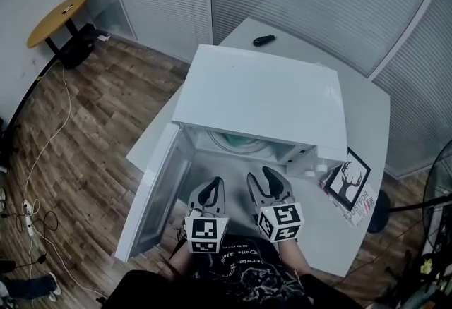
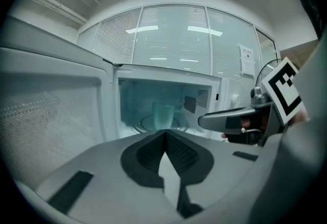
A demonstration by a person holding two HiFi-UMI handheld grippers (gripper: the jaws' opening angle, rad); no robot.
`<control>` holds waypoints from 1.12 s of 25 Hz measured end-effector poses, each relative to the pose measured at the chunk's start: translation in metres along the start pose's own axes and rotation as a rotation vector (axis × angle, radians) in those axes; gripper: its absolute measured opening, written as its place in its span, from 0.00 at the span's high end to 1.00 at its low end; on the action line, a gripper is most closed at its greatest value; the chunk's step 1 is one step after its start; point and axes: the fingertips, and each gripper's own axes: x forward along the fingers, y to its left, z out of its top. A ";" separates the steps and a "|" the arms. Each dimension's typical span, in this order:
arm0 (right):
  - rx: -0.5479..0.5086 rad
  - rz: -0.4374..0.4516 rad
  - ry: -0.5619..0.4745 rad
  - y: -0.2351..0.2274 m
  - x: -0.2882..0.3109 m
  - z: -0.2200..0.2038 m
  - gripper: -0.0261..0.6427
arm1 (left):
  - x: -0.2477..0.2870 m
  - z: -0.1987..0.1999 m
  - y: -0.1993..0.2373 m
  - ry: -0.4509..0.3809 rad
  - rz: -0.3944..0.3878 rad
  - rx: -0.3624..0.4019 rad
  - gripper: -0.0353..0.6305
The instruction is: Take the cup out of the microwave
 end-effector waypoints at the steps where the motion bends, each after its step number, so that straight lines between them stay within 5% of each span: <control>1: 0.007 0.006 0.006 0.001 0.003 0.000 0.68 | 0.001 0.000 0.002 -0.001 -0.002 0.001 0.94; 9: -0.002 -0.042 -0.003 0.000 0.029 0.008 0.50 | 0.004 0.003 0.014 -0.007 -0.023 0.003 0.94; 28: -0.052 -0.104 0.050 -0.004 0.088 0.013 0.42 | 0.005 0.007 0.024 -0.007 -0.065 0.023 0.94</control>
